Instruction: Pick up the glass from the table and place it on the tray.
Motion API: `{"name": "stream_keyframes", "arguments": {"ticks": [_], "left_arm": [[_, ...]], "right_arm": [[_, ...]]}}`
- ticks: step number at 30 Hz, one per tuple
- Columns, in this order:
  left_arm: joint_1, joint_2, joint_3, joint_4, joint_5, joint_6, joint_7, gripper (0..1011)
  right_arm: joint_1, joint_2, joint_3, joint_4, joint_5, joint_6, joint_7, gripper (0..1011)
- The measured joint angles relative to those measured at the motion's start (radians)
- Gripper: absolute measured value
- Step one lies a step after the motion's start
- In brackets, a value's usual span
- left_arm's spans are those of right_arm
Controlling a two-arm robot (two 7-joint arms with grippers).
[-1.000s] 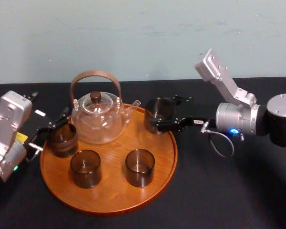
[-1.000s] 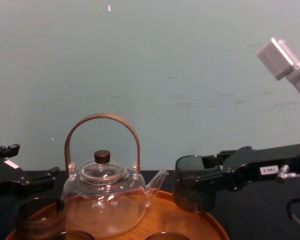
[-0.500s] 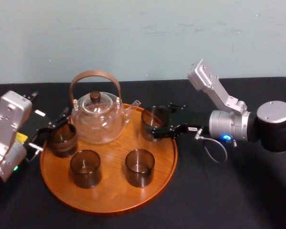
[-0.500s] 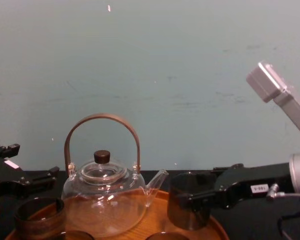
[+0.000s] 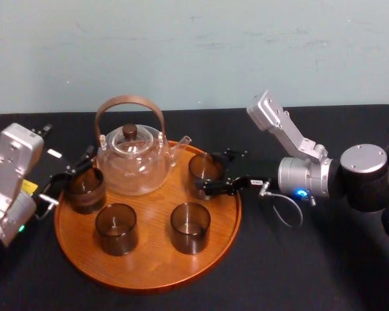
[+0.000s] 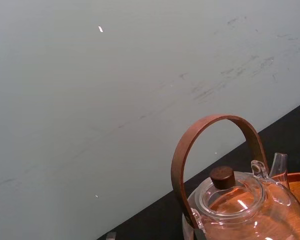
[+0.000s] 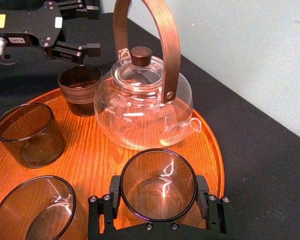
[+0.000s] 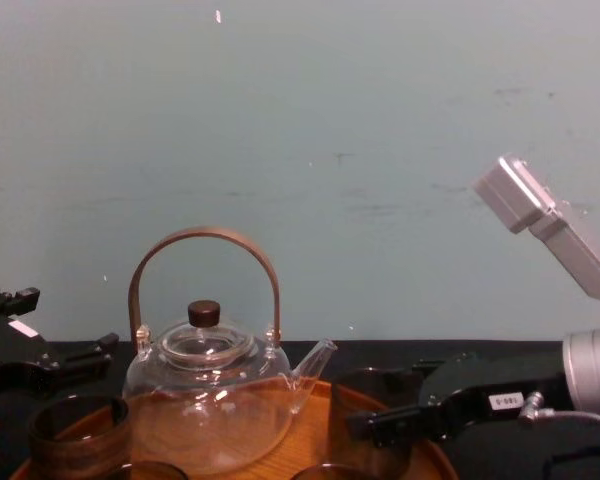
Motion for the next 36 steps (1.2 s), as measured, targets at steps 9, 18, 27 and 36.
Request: {"name": "stream_keyframes", "arguments": {"ticks": [9,18,27,36], "left_arm": [[0.0,0.0,0.0,0.0,0.0,0.0,0.0,1001],[0.0,0.0,0.0,0.0,0.0,0.0,0.0,1001],[0.0,0.0,0.0,0.0,0.0,0.0,0.0,1001],[0.0,0.0,0.0,0.0,0.0,0.0,0.0,1001]], "right_arm": [[0.006,-0.018,0.0,0.037,-0.008,-0.002,-0.003,900],[0.013,-0.034,0.002,0.071,-0.016,-0.007,-0.003,900],[0.013,-0.036,0.003,0.076,-0.024,-0.01,-0.004,900],[0.011,-0.035,0.002,0.078,-0.027,-0.005,-0.004,929]]}}
